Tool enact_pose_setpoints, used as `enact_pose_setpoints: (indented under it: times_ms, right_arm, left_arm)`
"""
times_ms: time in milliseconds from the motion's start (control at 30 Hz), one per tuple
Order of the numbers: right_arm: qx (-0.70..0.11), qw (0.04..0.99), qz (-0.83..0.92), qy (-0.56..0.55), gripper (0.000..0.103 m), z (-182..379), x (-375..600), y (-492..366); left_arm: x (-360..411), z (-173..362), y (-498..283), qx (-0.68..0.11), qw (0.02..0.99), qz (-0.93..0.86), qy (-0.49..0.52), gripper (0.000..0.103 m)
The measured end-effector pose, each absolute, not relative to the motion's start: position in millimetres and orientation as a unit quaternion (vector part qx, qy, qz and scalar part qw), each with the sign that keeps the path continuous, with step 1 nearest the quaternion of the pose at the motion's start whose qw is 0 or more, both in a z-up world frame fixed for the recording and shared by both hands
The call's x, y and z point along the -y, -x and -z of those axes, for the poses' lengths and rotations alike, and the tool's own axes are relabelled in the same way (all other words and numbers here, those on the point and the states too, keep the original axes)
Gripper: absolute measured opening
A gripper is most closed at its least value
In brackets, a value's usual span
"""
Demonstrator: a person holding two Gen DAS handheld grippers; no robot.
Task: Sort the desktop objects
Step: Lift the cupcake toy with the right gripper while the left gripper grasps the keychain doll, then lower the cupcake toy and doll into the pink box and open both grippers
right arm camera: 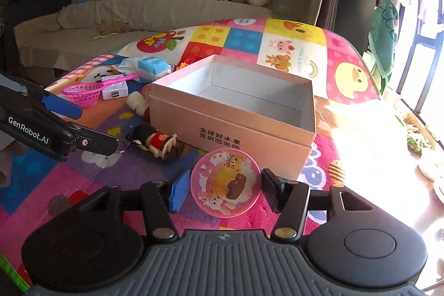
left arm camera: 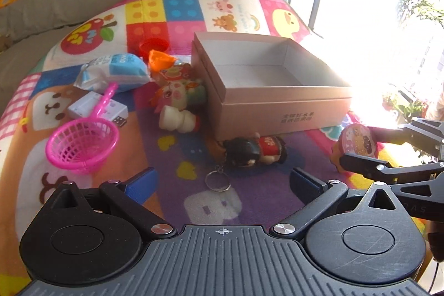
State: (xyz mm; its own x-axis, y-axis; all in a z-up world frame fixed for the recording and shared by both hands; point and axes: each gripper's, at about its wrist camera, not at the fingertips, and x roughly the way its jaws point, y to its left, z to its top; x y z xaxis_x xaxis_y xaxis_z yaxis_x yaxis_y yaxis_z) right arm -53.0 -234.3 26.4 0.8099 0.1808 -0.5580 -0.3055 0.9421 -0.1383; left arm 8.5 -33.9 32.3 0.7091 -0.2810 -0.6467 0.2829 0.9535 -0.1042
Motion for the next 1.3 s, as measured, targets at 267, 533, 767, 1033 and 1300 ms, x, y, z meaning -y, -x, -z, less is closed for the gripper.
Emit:
enact_pose_setpoints:
  times_ms: [267,533,767,1033,1300]
  right_arm:
    - [-0.287,0.945,-0.119,0.105,0.056,-33,245,73]
    - [-0.308,0.933,-0.153,0.107,0.056,-37,238,82]
    - [-0.26,0.949,-0.158,0.084,0.056,-80,251,83]
    - [-0.14,0.98,-0.092,0.105,0.056,-122,252,21]
    - [-0.16,0.978,-0.083,0.105,0.077,-104,254,2]
  left_arm:
    - [80,-16,-39,-0.361,0.925,0.118,-0.025,0.103]
    - [76,-12,-27,-0.349,0.929,0.104,-0.056,0.07]
    - [63,-70,14,-0.268,0.944,0.178,-0.065,0.07]
    - [75,-159,-55,-0.16,0.964,0.211,-0.031,0.09]
    - [24,-126,-59,-0.204,0.97,0.131,-0.002,0.099]
